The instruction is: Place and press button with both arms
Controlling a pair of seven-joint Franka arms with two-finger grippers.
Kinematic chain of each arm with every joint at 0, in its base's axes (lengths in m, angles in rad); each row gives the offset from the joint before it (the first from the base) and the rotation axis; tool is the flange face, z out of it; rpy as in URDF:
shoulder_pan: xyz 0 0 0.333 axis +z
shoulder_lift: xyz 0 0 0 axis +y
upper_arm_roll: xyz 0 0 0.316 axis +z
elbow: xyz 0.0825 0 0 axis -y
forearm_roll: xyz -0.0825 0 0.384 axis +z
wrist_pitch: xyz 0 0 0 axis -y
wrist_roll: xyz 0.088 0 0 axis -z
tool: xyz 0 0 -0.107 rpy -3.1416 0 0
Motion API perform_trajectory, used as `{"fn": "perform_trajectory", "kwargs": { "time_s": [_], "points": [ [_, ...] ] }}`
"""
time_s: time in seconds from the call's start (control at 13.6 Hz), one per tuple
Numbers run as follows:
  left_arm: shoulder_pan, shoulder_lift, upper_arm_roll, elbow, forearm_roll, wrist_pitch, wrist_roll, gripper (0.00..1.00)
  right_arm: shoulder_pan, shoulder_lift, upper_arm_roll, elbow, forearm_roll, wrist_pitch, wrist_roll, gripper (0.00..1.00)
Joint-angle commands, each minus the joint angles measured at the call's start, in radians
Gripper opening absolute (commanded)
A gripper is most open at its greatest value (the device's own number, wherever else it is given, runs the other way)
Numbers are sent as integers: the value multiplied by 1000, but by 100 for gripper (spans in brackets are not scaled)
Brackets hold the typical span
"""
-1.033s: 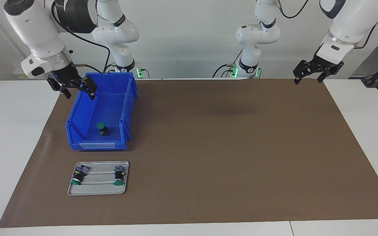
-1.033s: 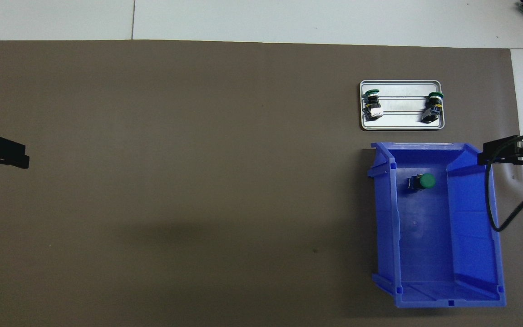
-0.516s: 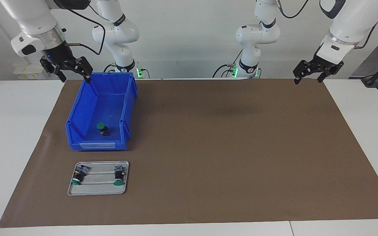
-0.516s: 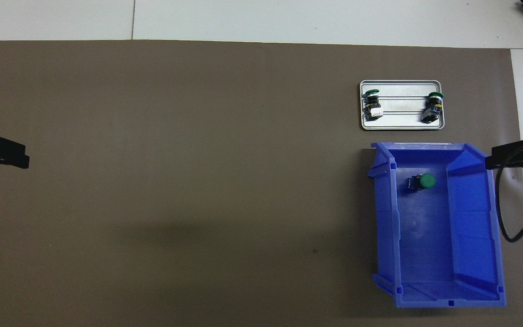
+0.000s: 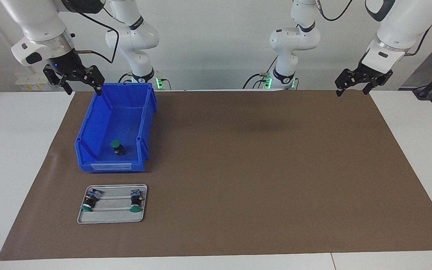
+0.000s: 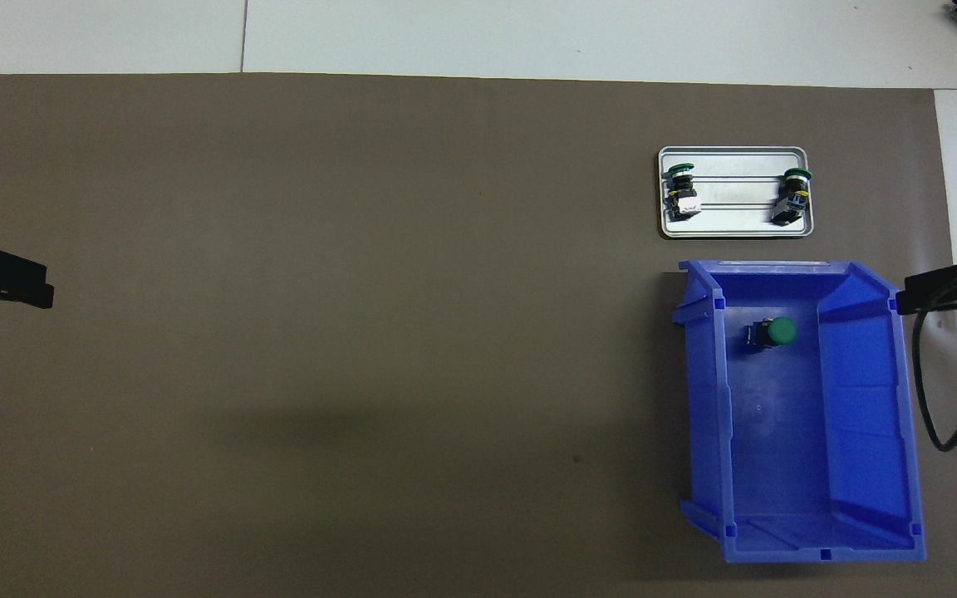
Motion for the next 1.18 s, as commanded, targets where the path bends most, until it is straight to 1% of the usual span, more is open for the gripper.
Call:
{"fn": "perform_trajectory", "kwargs": {
  "time_s": [0.0, 0.44, 1.11],
  "points": [
    [9, -28, -7, -30, 15, 5, 8, 100, -2, -5, 10, -13, -16, 8, -22, 100],
    [11, -28, -7, -30, 15, 5, 8, 100, 4, -7, 10, -18, -39, 11, -42, 100],
    [9, -28, -7, -30, 15, 5, 8, 100, 4, -7, 10, -18, -25, 13, -25, 100]
  ]
}}
